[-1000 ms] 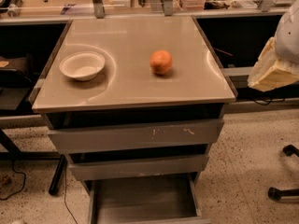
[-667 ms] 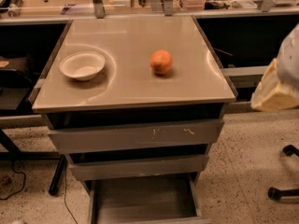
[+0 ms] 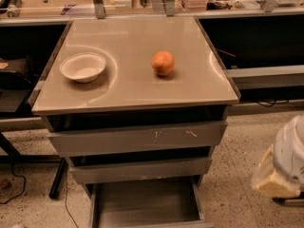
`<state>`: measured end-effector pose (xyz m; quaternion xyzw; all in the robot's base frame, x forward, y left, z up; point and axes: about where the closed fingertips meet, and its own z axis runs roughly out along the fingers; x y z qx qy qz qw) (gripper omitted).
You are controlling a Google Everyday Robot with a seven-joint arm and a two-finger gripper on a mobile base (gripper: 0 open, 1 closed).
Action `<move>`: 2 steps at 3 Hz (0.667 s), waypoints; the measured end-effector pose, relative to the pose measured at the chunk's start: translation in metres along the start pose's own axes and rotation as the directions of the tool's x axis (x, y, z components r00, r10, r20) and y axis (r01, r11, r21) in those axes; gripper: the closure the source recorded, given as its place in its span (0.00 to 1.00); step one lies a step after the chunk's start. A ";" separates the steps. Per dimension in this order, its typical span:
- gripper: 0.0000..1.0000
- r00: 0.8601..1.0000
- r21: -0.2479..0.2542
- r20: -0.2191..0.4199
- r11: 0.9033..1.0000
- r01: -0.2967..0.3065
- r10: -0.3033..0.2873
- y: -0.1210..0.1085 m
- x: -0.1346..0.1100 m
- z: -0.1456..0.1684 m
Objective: Close bottom drawer
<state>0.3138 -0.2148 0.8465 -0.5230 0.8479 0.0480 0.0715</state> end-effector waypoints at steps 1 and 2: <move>1.00 0.999 -0.065 -0.047 0.998 -0.017 0.014 0.020 0.020 0.028; 1.00 0.999 -0.065 -0.047 0.998 -0.017 0.014 0.020 0.020 0.028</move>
Offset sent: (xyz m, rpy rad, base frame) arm -0.0240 -0.0041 -0.0310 -0.0110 0.0795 -0.0044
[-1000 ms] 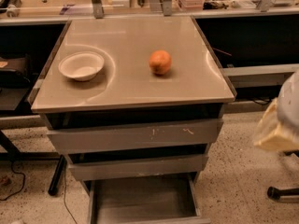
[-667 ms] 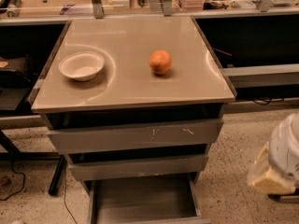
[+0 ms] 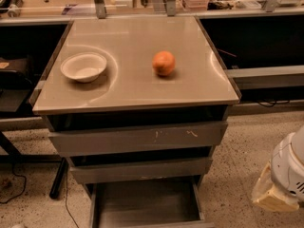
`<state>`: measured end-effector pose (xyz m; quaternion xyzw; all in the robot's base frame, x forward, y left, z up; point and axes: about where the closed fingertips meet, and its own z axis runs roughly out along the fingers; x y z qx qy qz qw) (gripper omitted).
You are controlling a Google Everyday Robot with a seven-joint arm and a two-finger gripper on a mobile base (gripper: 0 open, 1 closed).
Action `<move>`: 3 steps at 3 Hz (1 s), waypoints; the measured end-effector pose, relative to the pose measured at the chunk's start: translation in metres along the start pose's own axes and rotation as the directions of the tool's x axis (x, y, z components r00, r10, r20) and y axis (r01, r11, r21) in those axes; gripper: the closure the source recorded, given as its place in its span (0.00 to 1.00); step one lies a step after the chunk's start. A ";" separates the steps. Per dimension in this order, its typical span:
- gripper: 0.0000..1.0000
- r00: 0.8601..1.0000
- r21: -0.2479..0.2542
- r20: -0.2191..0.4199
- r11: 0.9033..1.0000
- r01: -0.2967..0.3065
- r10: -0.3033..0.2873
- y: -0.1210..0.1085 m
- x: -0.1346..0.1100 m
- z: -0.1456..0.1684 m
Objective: Close bottom drawer
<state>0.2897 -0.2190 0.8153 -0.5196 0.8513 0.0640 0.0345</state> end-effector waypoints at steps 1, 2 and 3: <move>1.00 0.999 -0.087 0.035 0.996 -0.023 0.026 0.014 -0.001 0.040; 1.00 0.993 -0.243 0.073 0.967 -0.069 0.089 0.042 -0.016 0.127; 1.00 0.982 -0.365 0.094 0.924 -0.118 0.163 0.054 -0.030 0.222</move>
Offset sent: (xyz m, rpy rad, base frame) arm -0.0558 0.1049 -0.2456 0.3272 0.3564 -0.1159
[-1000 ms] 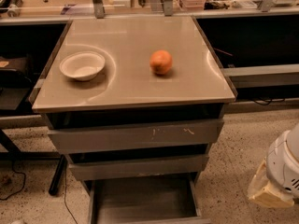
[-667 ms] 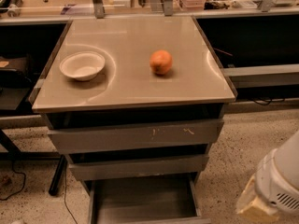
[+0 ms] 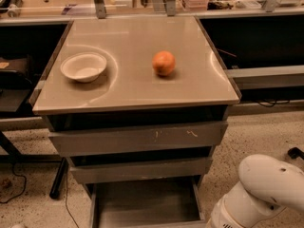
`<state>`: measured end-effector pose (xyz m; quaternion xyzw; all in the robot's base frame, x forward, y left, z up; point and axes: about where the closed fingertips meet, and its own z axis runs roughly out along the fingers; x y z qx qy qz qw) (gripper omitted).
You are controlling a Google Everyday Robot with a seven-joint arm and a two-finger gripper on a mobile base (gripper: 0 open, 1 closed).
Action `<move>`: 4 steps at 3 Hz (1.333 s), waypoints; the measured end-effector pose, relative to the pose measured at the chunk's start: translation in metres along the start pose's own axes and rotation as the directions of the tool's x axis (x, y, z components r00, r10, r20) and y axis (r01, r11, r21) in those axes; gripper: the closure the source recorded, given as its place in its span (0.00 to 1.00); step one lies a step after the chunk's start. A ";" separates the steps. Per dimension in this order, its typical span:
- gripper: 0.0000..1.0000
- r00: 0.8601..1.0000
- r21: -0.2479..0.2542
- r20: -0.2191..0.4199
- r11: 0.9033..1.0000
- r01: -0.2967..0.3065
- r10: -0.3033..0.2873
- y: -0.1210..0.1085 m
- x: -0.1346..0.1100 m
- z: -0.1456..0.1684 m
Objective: Close bottom drawer
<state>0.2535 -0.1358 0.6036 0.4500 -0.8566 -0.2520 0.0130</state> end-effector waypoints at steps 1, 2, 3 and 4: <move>1.00 1.000 0.000 0.000 1.000 0.000 0.000 0.000 0.000 0.000; 1.00 0.999 -0.043 0.024 0.999 -0.024 0.025 -0.006 0.004 0.035; 1.00 0.996 -0.103 0.046 0.992 -0.070 0.075 -0.029 0.004 0.095; 1.00 0.990 -0.186 0.051 0.975 -0.120 0.132 -0.046 0.004 0.152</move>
Offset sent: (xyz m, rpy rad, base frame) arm -0.0198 0.0281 -0.1149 0.1327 0.1107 -0.0824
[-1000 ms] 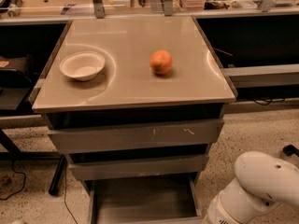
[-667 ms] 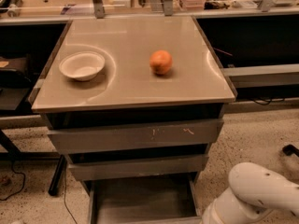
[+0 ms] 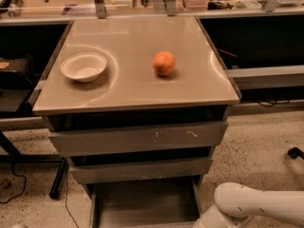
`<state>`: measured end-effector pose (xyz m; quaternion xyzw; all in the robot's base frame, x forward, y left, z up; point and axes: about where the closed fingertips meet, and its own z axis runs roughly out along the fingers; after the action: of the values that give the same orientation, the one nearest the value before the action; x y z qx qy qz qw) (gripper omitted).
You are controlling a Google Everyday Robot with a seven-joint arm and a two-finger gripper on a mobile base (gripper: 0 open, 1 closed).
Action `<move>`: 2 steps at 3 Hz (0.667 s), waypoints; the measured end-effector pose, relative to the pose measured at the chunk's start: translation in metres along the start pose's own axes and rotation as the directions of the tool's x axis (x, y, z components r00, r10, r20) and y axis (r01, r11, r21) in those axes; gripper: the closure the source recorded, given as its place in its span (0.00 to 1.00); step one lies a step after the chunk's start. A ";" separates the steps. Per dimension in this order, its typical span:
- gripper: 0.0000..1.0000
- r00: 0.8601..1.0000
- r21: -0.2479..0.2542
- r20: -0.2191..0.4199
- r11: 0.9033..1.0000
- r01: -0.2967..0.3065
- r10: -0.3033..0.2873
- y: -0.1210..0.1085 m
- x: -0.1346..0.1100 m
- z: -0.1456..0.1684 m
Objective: Close bottom drawer
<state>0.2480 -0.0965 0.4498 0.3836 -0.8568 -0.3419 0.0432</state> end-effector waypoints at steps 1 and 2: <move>1.00 1.000 0.000 0.000 1.000 0.000 0.000 0.000 0.000 0.000; 1.00 0.998 -0.019 0.058 0.999 -0.028 0.029 -0.020 0.002 0.019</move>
Offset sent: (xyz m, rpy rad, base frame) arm 0.0233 -0.0034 -0.0973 0.1457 -0.0031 -0.2043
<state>0.2532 -0.0965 0.4226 0.3608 -0.8599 -0.3602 0.0264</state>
